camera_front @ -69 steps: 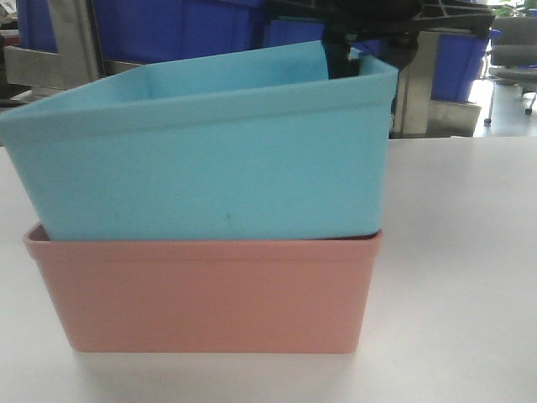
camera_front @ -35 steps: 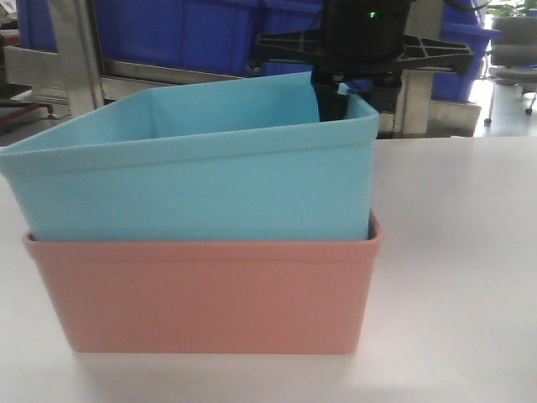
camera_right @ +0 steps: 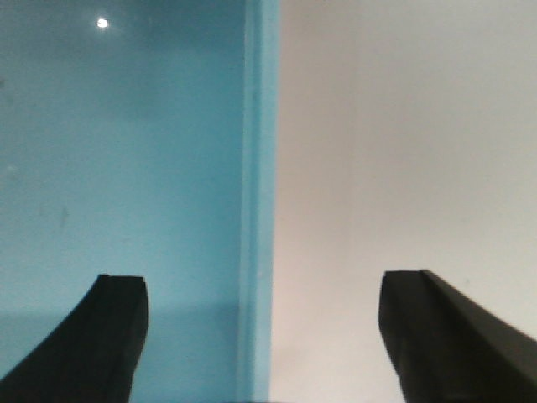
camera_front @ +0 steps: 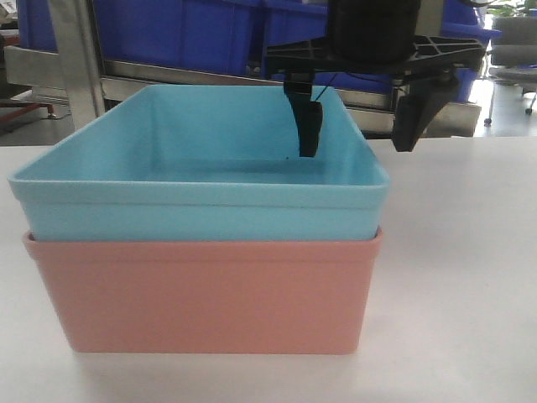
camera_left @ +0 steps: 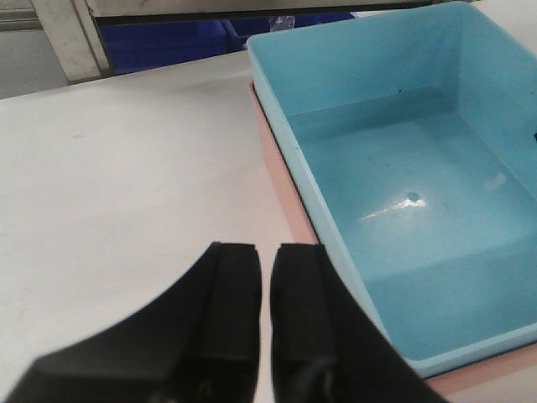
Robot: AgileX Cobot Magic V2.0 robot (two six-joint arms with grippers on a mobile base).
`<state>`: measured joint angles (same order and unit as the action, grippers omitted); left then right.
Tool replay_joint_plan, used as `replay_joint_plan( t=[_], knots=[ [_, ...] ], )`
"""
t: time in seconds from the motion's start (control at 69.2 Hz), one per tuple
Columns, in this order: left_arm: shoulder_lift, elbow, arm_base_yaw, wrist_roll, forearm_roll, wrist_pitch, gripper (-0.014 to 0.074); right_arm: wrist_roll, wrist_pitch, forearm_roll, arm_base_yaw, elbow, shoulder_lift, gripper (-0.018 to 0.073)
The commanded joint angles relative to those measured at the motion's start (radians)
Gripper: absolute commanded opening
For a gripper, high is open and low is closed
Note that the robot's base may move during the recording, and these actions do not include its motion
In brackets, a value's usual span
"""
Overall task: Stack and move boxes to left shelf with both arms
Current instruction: 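Lower the blue bin into the pink bin and release it, then lower both grippers onto opposite rims of the stacked blue bin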
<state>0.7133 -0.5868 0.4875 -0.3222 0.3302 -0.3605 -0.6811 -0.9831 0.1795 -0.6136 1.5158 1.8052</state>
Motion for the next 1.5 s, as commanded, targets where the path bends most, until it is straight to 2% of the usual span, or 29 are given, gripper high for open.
replay_joint_plan(
  t=[0.0, 0.145, 0.26, 0.52, 0.679, 0.911, 1.113, 1.315, 1.489],
  knots=[
    [-0.005, -0.035, 0.007, -0.001, -0.021, 0.075, 0.0153, 0.055, -0.01, 0.019, 0.001, 0.032, -0.064, 0.0612],
    [0.032, -0.078, 0.007, -0.014, -0.085, 0.068, 0.0378, 0.103, -0.018, 0.002, 0.001, 0.032, -0.078, 0.0612],
    [0.103, -0.149, 0.007, -0.038, -0.094, 0.014, 0.0452, 0.105, -0.005, 0.001, 0.001, 0.032, -0.091, 0.0612],
    [0.356, -0.389, 0.007, -0.065, -0.094, -0.19, 0.0452, 0.109, 0.033, 0.0, 0.001, 0.032, -0.095, 0.0612],
    [0.528, -0.514, 0.007, -0.065, -0.094, -0.213, 0.0451, 0.109, 0.085, 0.0, 0.001, 0.032, -0.094, 0.0612],
    [0.739, -0.62, 0.007, -0.115, -0.092, -0.278, 0.0449, 0.109, 0.1, 0.002, 0.001, 0.031, -0.072, 0.0612],
    [0.867, -0.661, -0.001, -0.117, -0.092, -0.289, 0.0449, 0.109, 0.12, 0.017, 0.002, 0.03, -0.023, 0.0612],
    [0.957, -0.672, -0.044, -0.192, -0.094, -0.268, 0.0449, 0.109, 0.138, 0.021, 0.002, 0.029, 0.052, 0.0612],
    [1.01, -0.672, -0.06, -0.193, -0.139, -0.239, 0.0441, 0.109, 0.14, 0.021, 0.002, 0.029, 0.102, 0.0612]
  ],
)
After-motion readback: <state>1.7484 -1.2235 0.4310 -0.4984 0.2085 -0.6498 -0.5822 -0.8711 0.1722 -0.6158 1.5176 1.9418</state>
